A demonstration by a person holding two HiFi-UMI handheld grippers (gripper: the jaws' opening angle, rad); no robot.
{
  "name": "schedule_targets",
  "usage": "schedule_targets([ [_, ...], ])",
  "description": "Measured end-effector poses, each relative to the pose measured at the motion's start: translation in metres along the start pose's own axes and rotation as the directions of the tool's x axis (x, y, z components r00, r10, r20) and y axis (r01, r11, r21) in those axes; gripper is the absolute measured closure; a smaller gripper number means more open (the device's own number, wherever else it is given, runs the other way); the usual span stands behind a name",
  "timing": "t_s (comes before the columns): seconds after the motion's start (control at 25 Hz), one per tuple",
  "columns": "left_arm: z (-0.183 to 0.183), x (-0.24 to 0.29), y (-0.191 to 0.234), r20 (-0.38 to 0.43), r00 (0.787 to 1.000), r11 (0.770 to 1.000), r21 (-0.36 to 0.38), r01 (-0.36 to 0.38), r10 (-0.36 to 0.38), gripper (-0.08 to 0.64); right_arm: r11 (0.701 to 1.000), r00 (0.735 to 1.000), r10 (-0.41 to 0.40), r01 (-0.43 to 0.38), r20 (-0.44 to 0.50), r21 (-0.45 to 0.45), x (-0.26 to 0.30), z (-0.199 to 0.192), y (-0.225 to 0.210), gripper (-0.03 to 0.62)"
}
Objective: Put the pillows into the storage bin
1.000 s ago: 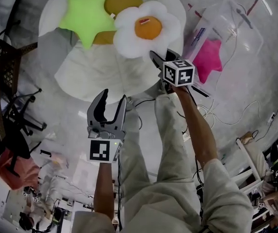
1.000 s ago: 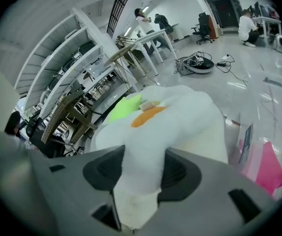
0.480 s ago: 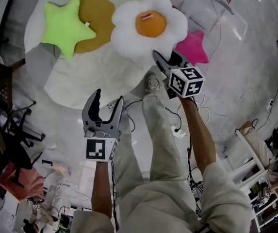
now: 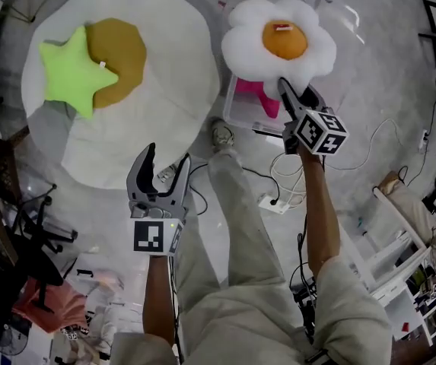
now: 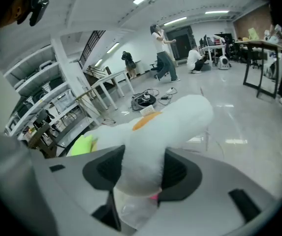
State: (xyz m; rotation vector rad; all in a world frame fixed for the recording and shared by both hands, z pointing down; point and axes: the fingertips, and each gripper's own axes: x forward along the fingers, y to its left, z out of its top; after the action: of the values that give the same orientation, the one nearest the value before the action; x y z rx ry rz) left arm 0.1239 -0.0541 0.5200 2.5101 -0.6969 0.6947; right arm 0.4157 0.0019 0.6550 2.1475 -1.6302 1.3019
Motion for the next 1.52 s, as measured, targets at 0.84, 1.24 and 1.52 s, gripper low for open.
schedule_targets([
  [0.84,-0.017,-0.028,0.020,0.006,0.998,0.998,-0.019,-0.059,0.059,0.305,0.983,0.983,0.111,-0.131,-0.149,-0.133,0.060,-0.094,0.059,0.060],
  [1.24,-0.054,-0.106,0.104,0.030,0.973,0.965,-0.143,-0.221,0.227,0.305,0.906,0.935,0.258,-0.321,-0.243,-0.276,0.126,-0.109,0.206,0.060],
  [1.52,-0.079,-0.140,0.167,0.030,0.941,0.923,-0.210,-0.323,0.336,0.305,0.824,0.884,0.333,-0.442,-0.328,-0.356,0.192,-0.134,0.303,0.060],
])
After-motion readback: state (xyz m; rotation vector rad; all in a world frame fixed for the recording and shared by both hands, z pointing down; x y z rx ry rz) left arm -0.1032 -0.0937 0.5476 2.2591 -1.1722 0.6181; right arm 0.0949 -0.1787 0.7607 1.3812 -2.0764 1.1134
